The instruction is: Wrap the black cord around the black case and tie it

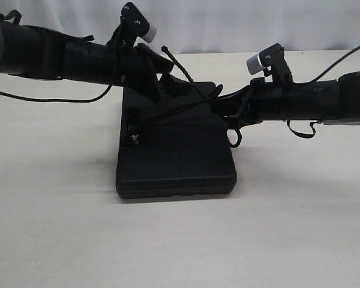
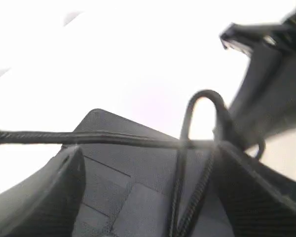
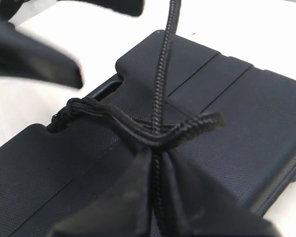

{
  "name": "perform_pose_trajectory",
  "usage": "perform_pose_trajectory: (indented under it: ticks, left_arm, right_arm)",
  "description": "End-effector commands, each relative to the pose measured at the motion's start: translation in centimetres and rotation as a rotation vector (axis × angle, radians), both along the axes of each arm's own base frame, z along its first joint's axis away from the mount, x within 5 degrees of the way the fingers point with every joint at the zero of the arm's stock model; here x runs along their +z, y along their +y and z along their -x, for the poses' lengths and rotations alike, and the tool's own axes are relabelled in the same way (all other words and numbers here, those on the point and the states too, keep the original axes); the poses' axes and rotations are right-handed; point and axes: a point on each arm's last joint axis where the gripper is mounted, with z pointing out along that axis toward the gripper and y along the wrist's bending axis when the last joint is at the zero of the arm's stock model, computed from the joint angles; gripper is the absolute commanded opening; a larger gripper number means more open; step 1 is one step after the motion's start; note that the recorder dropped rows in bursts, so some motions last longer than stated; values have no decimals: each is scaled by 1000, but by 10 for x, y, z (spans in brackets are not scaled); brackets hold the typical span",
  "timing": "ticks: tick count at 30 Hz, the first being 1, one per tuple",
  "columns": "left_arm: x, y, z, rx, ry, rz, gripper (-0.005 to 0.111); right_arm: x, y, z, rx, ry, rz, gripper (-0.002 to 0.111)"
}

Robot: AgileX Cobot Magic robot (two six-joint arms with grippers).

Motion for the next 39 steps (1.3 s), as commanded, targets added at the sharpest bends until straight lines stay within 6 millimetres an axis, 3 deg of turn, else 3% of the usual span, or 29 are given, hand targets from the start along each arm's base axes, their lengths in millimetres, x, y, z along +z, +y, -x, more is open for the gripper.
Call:
perform_pose_trajectory:
  ticks: [1,6,13,26,28,29,34,37,39]
  left_arm:
    - [-10,-1,-6,102,152,87,67]
    - [-28,0,-10,150,206,62,67]
    - [-15,-4,-17,169,243,139,67]
    - [-7,-12,-9,60,289,229,67]
    - [-12,-13,-9,59,299,225,54]
    - [-16,-16,-7,57,307,217,42]
    - [-17,-23,-3,-5,265,204,-1]
    - [-16,-22,-4,-11,240,193,0]
    - [-16,-22,-4,-12,235,190,0]
  right_arm:
    - [4,1,0,28,-35,-8,4]
    - [6,4,2,59,-40,-45,4]
    - [4,5,3,73,-33,-57,4]
    - [-1,6,0,82,-23,-63,4]
    - [1,8,1,106,-28,-93,4]
    - [2,8,2,114,-29,-103,4]
    - [-1,8,4,137,-27,-66,4]
    - [-7,4,1,101,-19,18,6]
    - [-10,1,0,85,-17,59,13]
